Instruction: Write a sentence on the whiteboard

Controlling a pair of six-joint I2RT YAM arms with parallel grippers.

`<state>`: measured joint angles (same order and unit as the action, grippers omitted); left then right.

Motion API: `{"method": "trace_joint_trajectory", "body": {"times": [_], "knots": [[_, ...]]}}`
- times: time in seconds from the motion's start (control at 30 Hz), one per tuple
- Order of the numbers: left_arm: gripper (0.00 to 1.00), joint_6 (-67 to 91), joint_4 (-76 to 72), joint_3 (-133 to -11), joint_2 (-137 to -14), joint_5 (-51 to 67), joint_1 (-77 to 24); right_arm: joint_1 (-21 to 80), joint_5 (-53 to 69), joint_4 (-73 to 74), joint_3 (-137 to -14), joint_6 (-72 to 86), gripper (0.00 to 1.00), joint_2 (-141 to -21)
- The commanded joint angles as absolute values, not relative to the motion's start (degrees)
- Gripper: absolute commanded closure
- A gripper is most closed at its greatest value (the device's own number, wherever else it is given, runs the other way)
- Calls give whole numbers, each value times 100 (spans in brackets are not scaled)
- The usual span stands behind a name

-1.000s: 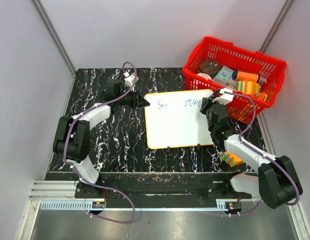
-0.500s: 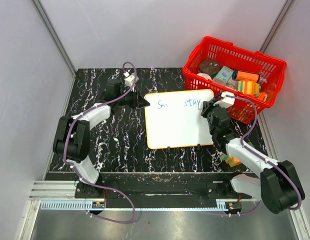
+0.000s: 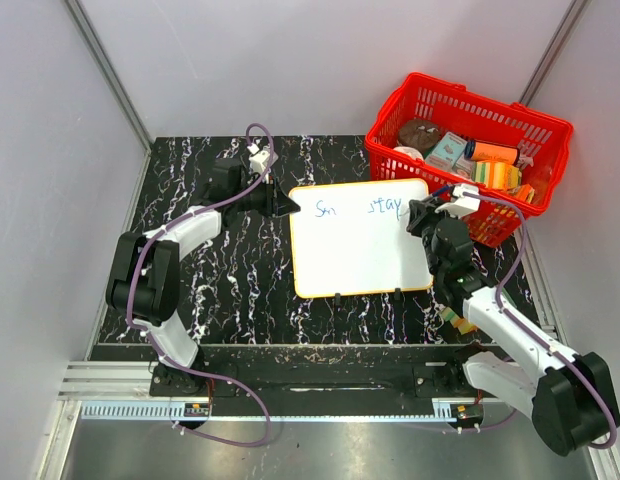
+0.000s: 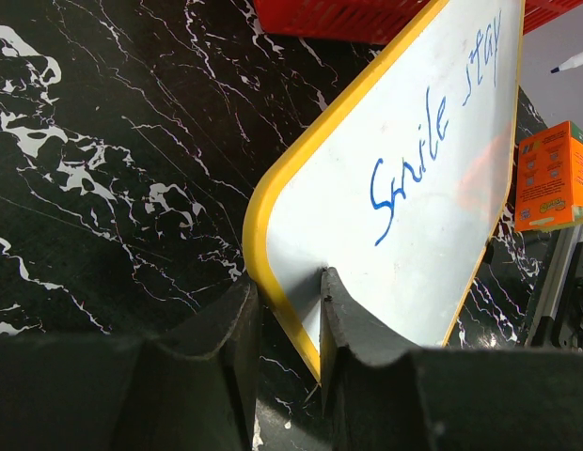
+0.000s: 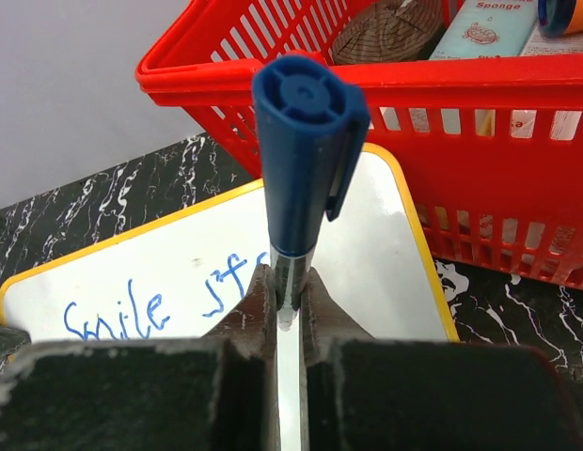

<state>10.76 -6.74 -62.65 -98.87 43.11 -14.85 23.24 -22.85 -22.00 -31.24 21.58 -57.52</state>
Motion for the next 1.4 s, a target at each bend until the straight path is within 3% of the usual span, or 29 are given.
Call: {"method": "trace_joint_trajectory", "body": {"times": [0.0,0.8,1.37], "knots": [[100,70,-26,-6082,-10292,3472,-1854,2294,-2162,-2171,-3331,2066,100,-5616],[100,53,-26,-6091,-10248,3393,-1881,2478,-1415,-2408,-3419,1855,100,-5950],[100,35,-9,-6117,-10266,3384,-1881,4825,-2918,-3461,-4122,721,100,-7399]]}}
